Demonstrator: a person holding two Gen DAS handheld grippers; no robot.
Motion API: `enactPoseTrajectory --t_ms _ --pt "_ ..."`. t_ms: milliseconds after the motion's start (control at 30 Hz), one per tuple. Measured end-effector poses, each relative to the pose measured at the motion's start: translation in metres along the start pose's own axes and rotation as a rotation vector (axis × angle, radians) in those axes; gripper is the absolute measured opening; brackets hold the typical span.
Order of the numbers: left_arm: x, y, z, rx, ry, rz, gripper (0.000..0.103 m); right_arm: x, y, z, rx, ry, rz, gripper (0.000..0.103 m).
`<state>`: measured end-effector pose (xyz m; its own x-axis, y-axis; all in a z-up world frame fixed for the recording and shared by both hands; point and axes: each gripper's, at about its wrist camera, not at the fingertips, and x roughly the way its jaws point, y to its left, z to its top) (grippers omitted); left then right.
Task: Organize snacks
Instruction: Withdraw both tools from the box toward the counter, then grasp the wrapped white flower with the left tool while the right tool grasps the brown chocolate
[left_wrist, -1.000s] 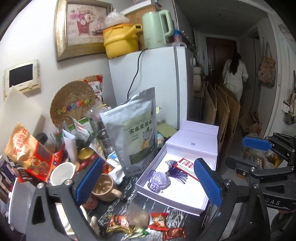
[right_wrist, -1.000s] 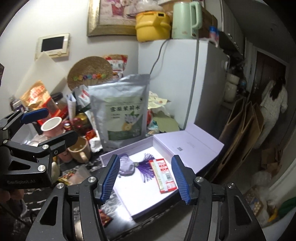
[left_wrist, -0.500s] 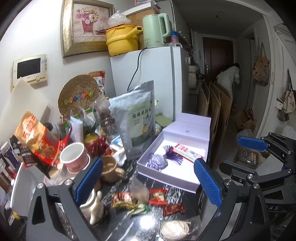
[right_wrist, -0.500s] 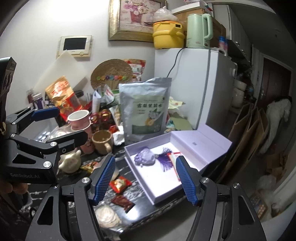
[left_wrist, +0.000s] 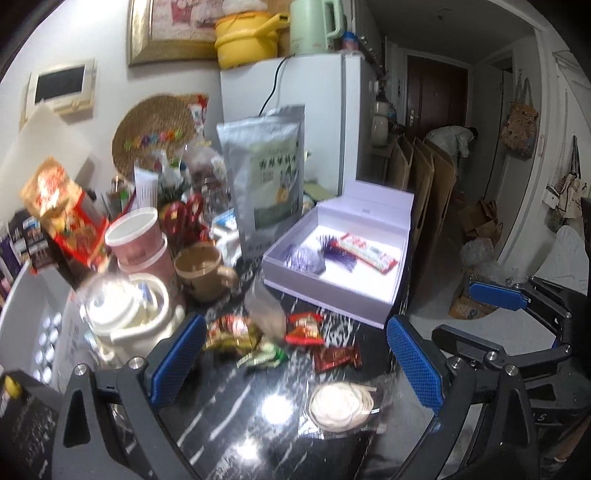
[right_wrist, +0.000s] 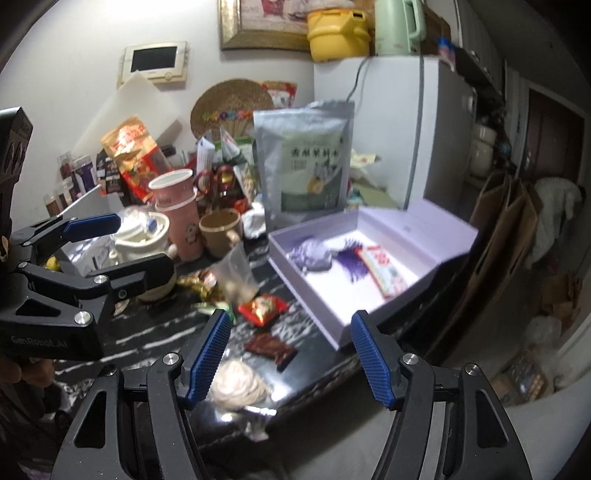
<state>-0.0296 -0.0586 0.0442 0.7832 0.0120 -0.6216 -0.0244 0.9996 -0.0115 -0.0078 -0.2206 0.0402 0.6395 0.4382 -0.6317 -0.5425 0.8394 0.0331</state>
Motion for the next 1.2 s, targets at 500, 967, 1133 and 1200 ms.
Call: enactPoseTrajectory --t_ms 500,967,1133,1200 --pt "0.059 -0.004 -0.065 -0.091 0.210 -0.088 0.100 0.038 -0.018 -0.068 0.093 0.159 -0.044 0.068" --pt "0.125 -0.034 -0.086 -0.054 0.366 -0.086 0.100 0.071 -0.057 -0.113 0.218 0.312 -0.061 0.068" --pt "0.149 -0.028 -0.096 -0.063 0.425 -0.061 0.102 0.075 -0.061 -0.108 0.206 0.310 -0.058 0.068" --pt "0.149 -0.026 -0.099 -0.046 0.407 -0.044 0.103 0.076 -0.060 -0.104 0.188 0.306 -0.052 0.068"
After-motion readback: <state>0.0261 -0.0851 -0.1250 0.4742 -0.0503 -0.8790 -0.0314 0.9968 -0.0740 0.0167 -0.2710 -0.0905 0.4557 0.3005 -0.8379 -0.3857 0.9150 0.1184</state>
